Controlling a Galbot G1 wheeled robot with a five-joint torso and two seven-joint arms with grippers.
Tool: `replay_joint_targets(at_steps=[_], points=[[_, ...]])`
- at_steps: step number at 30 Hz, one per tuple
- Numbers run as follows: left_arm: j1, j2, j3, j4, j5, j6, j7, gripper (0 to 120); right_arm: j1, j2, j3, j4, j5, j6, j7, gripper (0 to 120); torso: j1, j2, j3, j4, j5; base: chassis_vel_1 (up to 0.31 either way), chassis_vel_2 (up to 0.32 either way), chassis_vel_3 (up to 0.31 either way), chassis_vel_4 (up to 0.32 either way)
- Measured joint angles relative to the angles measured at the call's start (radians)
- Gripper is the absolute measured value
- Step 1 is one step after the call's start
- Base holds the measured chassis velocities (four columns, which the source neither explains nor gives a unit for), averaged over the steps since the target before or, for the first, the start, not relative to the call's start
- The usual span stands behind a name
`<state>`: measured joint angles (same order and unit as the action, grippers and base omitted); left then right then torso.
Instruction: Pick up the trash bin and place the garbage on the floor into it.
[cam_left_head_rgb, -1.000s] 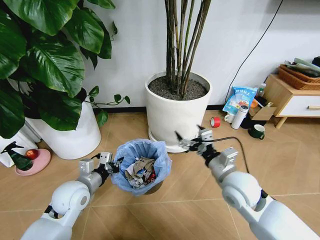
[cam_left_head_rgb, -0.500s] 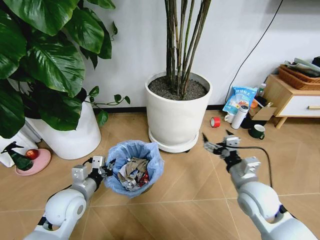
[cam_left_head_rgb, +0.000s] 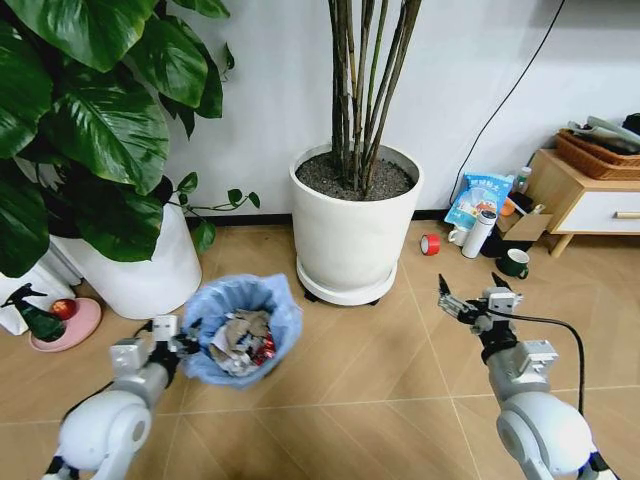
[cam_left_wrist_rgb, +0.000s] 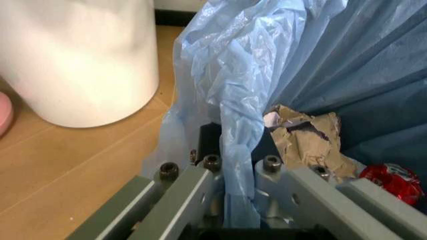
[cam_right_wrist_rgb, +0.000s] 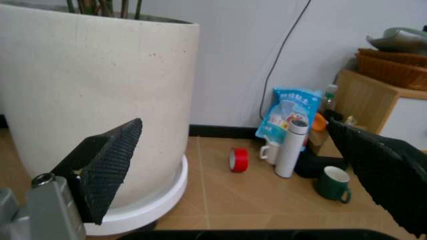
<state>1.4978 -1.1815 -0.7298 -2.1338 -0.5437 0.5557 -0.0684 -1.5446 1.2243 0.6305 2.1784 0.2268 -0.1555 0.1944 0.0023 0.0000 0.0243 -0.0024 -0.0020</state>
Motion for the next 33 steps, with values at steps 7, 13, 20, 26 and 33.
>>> replay_joint_targets(at_steps=[7,13,20,26,33], points=[[0.018,-0.022,0.018,-0.028,0.014,0.002,0.004,0,-0.03,0.026,-0.002,0.008,-0.044,-0.002,-0.001,100,0.0,0.0,0.0,-0.0003,0.0,0.0,0.0,0.0,0.0],[0.017,-0.03,0.046,-0.026,0.029,0.002,0.008,0,-0.053,0.036,-0.007,0.021,-0.063,0.001,-0.001,100,0.0,0.0,0.0,-0.0003,0.0001,0.0,0.0,0.0,0.0],[0.017,-0.036,0.053,-0.025,0.033,0.002,0.011,0,-0.062,0.041,-0.021,0.024,-0.075,0.002,-0.001,100,0.0,0.0,0.0,-0.0002,0.0001,0.0,0.0,0.0,0.0],[0.021,-0.039,0.053,-0.03,0.033,0.002,0.017,0,-0.062,0.041,-0.038,0.024,-0.082,0.002,-0.001,100,0.0,0.0,0.0,-0.0001,0.0001,0.0,0.0,0.0,0.0],[0.019,-0.037,0.053,-0.032,0.029,0.003,0.018,0,-0.073,0.04,-0.04,0.026,-0.085,0.005,0.0,100,0.0,0.0,0.0,-0.0002,0.0001,0.069,0.035,-0.067,-0.043]])
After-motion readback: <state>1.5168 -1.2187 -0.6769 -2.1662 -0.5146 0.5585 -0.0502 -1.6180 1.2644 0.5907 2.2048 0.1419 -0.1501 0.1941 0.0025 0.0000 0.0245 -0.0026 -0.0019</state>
